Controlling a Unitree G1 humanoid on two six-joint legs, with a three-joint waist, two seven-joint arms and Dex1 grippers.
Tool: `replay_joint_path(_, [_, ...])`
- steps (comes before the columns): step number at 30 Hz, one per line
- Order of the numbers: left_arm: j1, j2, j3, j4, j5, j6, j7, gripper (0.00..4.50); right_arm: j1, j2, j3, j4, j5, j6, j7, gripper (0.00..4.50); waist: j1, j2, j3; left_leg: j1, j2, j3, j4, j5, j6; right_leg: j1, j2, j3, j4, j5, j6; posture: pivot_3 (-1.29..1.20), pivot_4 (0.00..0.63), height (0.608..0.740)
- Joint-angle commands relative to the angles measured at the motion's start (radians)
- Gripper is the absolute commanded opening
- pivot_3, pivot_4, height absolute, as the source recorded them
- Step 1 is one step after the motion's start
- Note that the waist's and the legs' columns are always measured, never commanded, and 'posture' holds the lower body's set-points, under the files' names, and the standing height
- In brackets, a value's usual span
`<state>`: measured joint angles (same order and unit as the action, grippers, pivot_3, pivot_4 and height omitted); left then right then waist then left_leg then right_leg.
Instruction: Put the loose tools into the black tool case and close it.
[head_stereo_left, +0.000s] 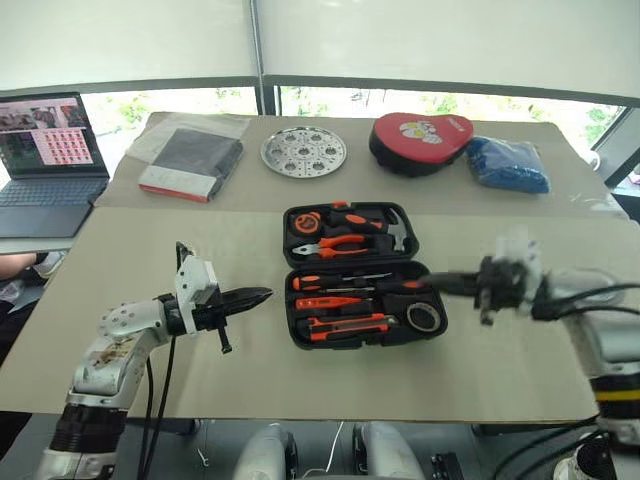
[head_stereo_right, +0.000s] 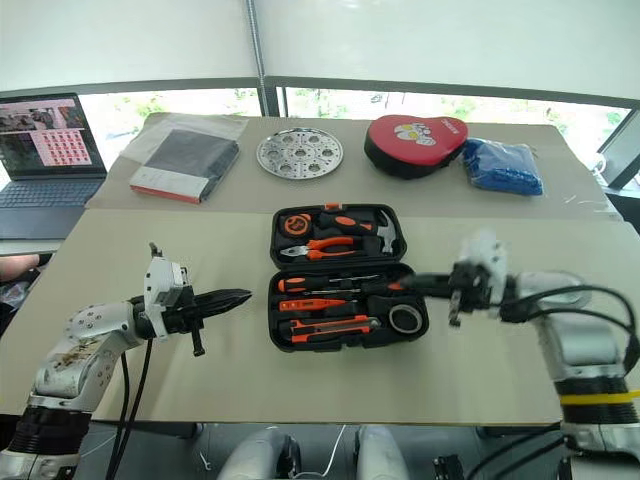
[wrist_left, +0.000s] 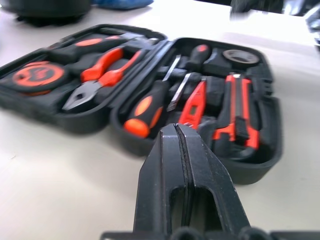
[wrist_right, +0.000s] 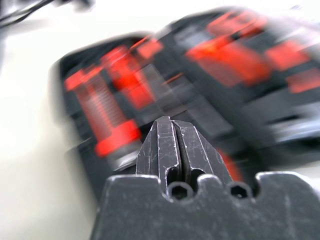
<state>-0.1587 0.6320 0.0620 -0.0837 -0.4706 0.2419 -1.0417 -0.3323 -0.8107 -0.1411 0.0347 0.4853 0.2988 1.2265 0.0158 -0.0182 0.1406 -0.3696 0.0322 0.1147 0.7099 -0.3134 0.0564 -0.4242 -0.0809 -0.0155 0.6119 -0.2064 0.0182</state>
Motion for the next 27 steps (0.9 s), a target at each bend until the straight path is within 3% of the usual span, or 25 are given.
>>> replay_joint_path(1, [-0.072,-0.02,0.001,0.024,0.043,0.134,0.158,0.0,-0.017,0.009,-0.011,0.118,-0.086,-0.05,-0.1,0.07,0.003,0.0,0.0,0.0,0.0,0.0,0.0,0.0,0.0,0.0,0.0,0.0,0.0,0.0,0.0,0.0,0.15,0.74])
replay_joint_path(3, [-0.118,-0.05,-0.026,0.061,0.078,0.197,0.235,0.0,-0.069,0.051,0.043,0.226,-0.221,-0.12,-0.251,0.07,-0.003,0.0,0.0,-0.001,-0.001,0.0,0.0,0.0,0.0,0.0,0.0,0.001,0.0,0.0,0.0,0.0,0.15,0.74])
replay_joint_path(6, [-0.178,-0.099,-0.063,0.107,0.112,0.263,0.301,0.0,-0.136,0.12,0.088,0.349,-0.302,-0.168,-0.346,0.07,-0.012,0.0,0.0,-0.001,-0.002,0.002,0.0,0.001,0.0,-0.001,0.0,0.002,0.001,0.001,0.001,0.0,0.15,0.74])
replay_joint_path(15, [-0.294,-0.188,-0.159,0.163,0.162,0.331,0.319,0.0,-0.235,0.216,0.183,0.55,-0.363,-0.318,-0.259,0.07,-0.026,0.0,0.0,-0.002,0.0,0.001,0.0,0.002,-0.004,-0.001,0.004,0.003,0.001,0.001,0.001,0.0,0.15,0.74])
replay_joint_path(22, [-0.286,-0.176,-0.19,0.134,0.145,0.327,0.223,0.0,-0.159,0.191,0.212,0.4,-0.319,-0.319,-0.075,0.07,-0.026,0.0,0.0,-0.002,0.0,0.001,-0.001,0.002,-0.003,-0.001,0.003,0.002,0.001,0.001,0.002,0.0,0.15,0.74])
replay_joint_path(27, [-0.218,-0.134,-0.171,0.063,0.13,0.35,0.185,0.0,-0.046,0.151,0.185,0.232,-0.294,-0.241,-0.077,0.07,-0.027,0.0,0.0,-0.002,0.0,0.001,-0.005,0.002,-0.003,-0.001,0.003,0.002,0.0,0.0,0.002,0.0,0.15,0.74])
